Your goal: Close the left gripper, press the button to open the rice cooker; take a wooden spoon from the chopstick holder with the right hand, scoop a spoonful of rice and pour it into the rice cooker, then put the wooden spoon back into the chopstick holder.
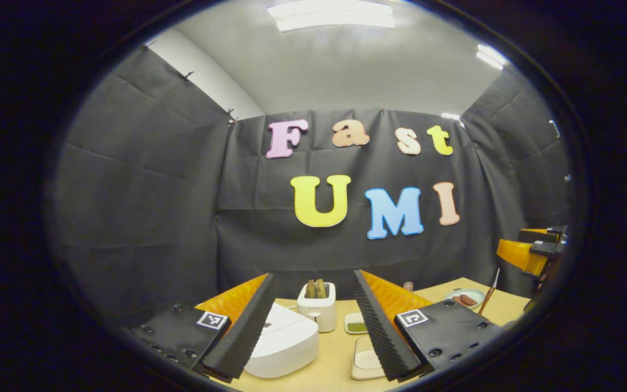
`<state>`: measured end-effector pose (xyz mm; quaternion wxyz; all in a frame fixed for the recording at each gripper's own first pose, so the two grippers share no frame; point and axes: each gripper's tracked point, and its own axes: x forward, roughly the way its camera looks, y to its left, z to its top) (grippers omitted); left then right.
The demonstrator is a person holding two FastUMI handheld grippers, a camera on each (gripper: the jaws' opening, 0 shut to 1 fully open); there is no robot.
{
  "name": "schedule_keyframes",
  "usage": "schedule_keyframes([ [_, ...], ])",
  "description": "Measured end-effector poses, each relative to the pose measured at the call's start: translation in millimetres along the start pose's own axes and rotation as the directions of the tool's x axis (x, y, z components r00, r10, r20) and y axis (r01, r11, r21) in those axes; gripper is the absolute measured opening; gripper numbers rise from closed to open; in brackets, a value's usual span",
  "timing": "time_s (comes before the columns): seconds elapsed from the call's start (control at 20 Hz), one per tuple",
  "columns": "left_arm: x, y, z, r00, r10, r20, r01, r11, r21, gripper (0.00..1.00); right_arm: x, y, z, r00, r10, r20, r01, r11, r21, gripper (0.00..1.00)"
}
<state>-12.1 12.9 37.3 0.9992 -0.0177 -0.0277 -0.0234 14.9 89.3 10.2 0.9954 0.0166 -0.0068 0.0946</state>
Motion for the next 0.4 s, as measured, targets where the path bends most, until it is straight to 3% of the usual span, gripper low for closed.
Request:
schedule_keyframes([
  [0.4,-7.8,13.6,11.4,0.999,0.004,0.031,-0.005,1.0,0.028,0.96,-0.6,11.4,8.9,1.0,0.009,0.022,-0.009,1.0,-0.007,0.97],
])
